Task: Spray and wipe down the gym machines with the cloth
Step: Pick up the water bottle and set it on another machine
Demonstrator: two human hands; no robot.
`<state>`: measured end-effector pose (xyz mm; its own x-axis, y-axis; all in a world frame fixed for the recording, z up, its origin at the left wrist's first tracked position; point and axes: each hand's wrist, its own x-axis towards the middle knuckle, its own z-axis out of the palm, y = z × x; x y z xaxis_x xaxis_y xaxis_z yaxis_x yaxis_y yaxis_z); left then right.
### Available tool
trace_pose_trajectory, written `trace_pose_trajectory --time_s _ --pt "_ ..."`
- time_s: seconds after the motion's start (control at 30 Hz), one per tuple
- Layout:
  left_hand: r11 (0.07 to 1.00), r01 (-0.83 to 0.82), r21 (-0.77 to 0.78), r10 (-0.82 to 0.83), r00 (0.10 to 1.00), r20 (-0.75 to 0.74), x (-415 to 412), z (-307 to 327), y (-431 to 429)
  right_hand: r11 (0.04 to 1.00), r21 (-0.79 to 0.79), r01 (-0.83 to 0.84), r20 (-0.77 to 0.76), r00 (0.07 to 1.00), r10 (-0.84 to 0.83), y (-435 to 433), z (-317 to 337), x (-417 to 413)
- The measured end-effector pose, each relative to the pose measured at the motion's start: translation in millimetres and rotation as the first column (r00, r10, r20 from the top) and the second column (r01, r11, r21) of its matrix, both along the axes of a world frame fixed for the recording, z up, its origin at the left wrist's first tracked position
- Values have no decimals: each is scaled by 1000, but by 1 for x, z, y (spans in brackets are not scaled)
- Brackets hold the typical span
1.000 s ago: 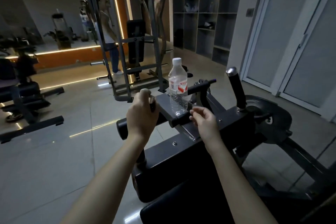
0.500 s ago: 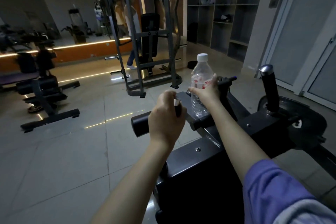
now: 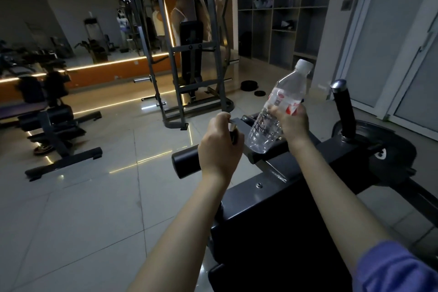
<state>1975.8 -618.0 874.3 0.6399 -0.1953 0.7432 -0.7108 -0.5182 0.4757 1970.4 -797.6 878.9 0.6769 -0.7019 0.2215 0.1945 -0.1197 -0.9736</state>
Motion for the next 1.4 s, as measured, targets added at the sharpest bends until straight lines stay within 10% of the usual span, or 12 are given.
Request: trace_pose_trajectory --time_s 0.87,1.2,1.4 --pt "964 233 125 -166 902 -398 -96 -37 72 891 308 333 -50 941 -335 153 -89 -278" --pt "779 610 -146 -340 216 -915 -271 -178 162 641 397 657 -196 743 -640 302 -151 -432" --pt "562 824 -73 -258 91 -962 -370 -209 164 372 372 851 -248 477 -843 330 -174 -551"
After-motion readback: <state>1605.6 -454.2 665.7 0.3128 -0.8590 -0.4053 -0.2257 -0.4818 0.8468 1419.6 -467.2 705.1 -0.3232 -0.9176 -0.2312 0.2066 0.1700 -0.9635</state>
